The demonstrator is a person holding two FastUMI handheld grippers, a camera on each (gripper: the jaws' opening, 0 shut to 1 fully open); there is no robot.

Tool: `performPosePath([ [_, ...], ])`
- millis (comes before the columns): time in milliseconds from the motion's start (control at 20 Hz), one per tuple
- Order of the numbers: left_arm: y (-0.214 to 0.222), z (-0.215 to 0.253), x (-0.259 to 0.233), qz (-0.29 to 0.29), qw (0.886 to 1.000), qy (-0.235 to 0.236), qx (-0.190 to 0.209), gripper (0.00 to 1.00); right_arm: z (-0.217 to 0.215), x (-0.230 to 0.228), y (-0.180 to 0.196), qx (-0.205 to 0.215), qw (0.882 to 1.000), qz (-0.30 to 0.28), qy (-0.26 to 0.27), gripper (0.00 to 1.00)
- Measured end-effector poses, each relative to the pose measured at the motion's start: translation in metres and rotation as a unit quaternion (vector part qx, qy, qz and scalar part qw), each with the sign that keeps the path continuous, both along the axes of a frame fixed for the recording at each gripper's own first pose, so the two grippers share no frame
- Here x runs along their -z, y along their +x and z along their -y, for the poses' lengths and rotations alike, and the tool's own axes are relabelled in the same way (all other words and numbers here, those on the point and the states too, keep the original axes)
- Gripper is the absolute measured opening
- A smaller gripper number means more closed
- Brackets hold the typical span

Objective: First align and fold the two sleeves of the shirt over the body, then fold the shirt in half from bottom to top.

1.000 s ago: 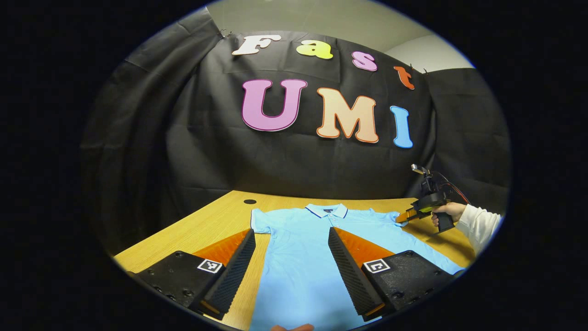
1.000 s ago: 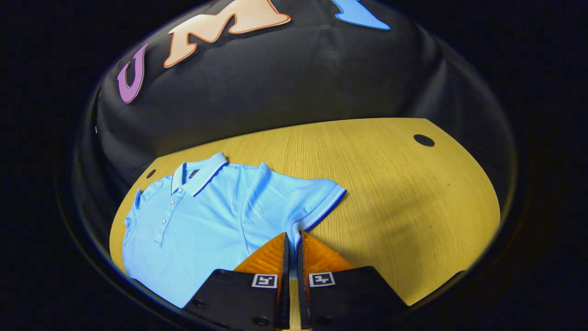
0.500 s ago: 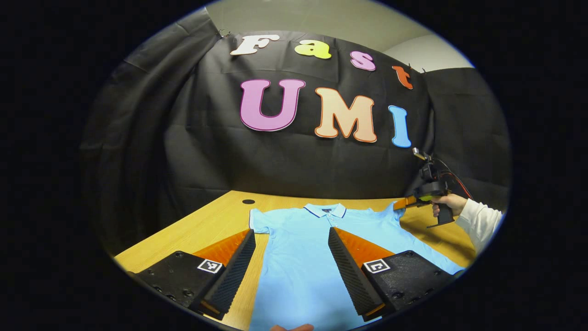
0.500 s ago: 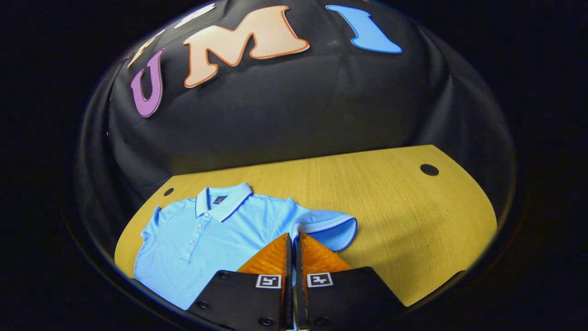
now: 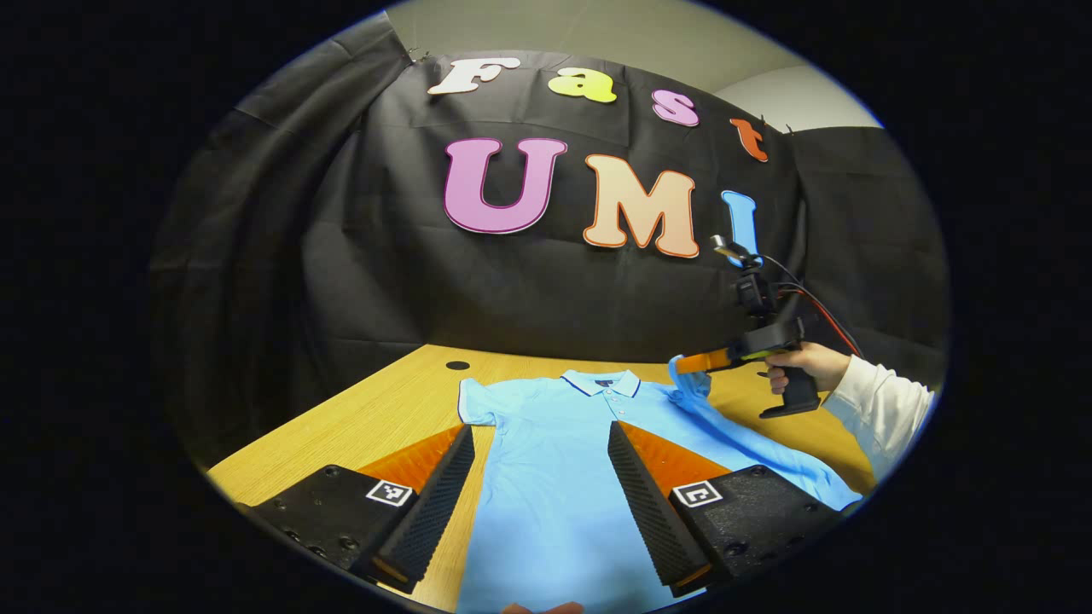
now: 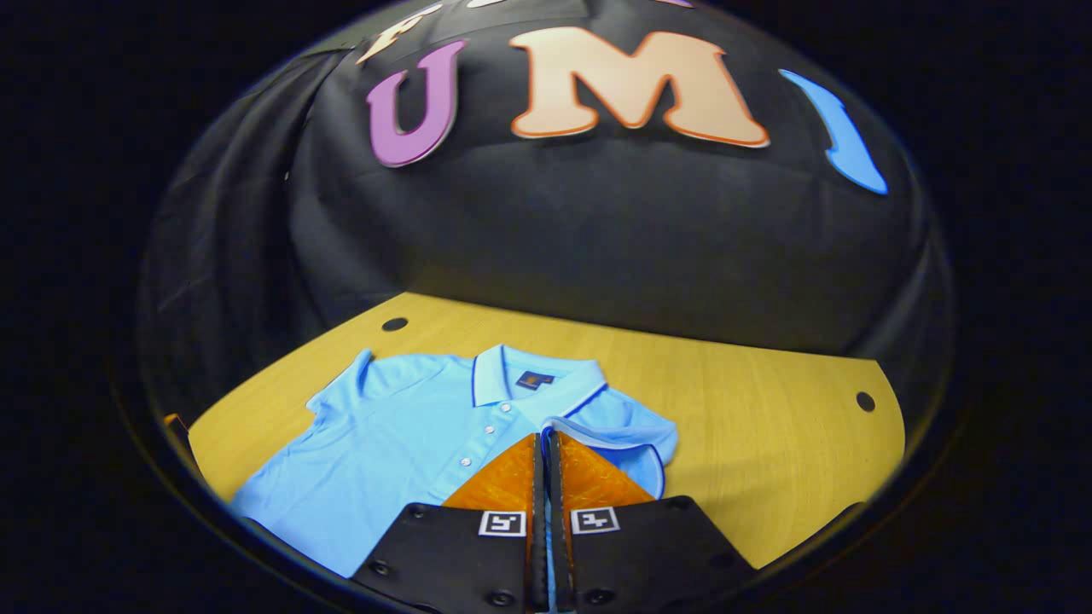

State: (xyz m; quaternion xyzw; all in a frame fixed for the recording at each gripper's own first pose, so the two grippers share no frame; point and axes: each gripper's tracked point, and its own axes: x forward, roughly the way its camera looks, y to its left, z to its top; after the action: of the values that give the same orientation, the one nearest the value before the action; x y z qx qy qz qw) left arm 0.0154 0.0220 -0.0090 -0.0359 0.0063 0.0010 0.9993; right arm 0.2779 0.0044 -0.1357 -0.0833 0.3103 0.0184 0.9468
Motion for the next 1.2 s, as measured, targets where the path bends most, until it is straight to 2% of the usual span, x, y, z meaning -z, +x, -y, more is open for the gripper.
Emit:
performPosePath([
  [150, 0.001, -0.002, 0.001, -0.002, 1.000, 0.000, -0.004, 0.94, -0.045, 0.033, 0.001, -0.045, 0.999, -0.028, -0.006, 0.05],
  [400, 0.000, -0.001, 0.001, 0.000, 1.000, 0.000, 0.000, 0.94, -0.065, 0.067, -0.008, -0.070, 0.995, -0.063, -0.024, 0.02],
  [500, 0.001, 0.001, 0.001, -0.002, 1.000, -0.002, 0.002, 0.94, -0.066, 0.067, -0.013, -0.071, 0.995, -0.069, -0.015, 0.03],
  [650, 0.001, 0.000, 0.003, -0.002, 1.000, -0.005, 0.003, 0.94, -0.064, 0.051, -0.019, -0.073, 0.996, -0.049, 0.004, 0.05],
  [750, 0.003, -0.002, 0.004, -0.004, 1.000, -0.007, 0.001, 0.94, -0.062, 0.037, -0.031, -0.076, 0.996, -0.039, 0.017, 0.30],
  [800, 0.004, -0.002, 0.005, -0.006, 1.000, -0.007, 0.001, 0.94, -0.060, 0.031, -0.040, -0.079, 0.996, -0.035, 0.024, 0.36],
  [950, 0.009, -0.008, 0.011, -0.011, 1.000, -0.012, -0.003, 0.94, -0.051, 0.010, -0.065, -0.076, 0.996, -0.019, 0.048, 1.00],
  [1200, 0.030, -0.037, 0.024, -0.042, 0.999, -0.022, -0.023, 0.94, -0.020, -0.036, -0.117, -0.063, 0.994, 0.043, 0.078, 0.98],
])
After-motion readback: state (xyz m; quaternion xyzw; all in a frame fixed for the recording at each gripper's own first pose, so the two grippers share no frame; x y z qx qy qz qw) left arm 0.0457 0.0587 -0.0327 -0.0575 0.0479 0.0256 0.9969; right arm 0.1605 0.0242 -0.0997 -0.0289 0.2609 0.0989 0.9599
